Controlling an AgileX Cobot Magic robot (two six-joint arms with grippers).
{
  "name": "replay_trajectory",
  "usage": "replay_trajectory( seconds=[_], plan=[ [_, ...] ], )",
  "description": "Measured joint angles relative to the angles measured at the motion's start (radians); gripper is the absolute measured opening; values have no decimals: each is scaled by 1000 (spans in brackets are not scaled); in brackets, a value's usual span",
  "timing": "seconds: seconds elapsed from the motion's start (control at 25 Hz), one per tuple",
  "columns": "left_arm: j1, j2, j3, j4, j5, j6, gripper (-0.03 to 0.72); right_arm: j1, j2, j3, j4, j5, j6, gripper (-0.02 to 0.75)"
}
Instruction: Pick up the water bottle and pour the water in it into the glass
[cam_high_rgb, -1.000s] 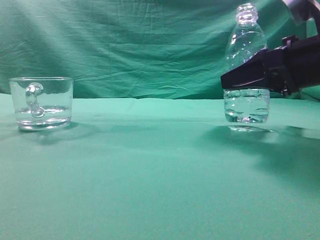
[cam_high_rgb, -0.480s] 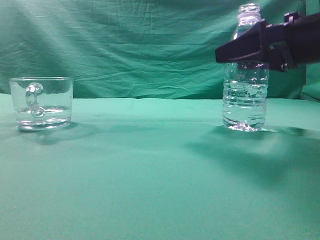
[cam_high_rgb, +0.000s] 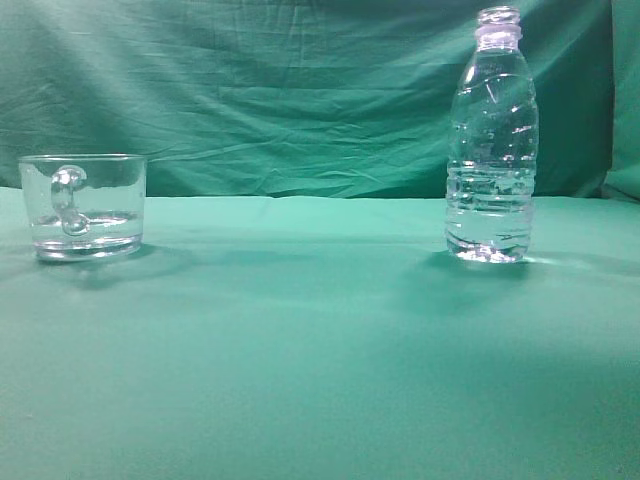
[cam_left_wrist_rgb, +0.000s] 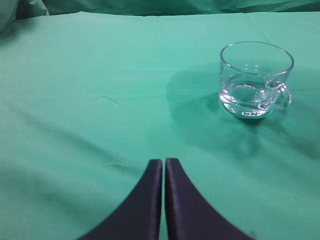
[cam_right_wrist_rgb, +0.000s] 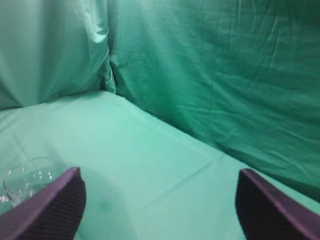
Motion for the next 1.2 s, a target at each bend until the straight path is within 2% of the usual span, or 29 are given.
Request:
replay_trajectory(
  seconds=[0.12,0.2,0.24,0.36,0.6,0.88,1.04,1.2],
  plan=[
    [0,0,0,0,0,0,0,0,-127,0,-51,13,146,334],
    [0,0,0,0,0,0,0,0,-204,0,-100,13,266,162],
    [0,0,0,0,0,0,0,0,-244,0,-131,17,325,104],
    [0,0,0,0,0,0,0,0,-361,0,-230,57,478,0],
    [0,0,0,0,0,0,0,0,-619,3,-418,199,750,0],
    [0,0,0,0,0,0,0,0,-868,3,-503,158,818,0],
    [0,0,0,0,0,0,0,0,-982,3,-480,230,828,0],
    [0,0,0,0,0,0,0,0,-1066,3,-375,428,835,0]
  ],
)
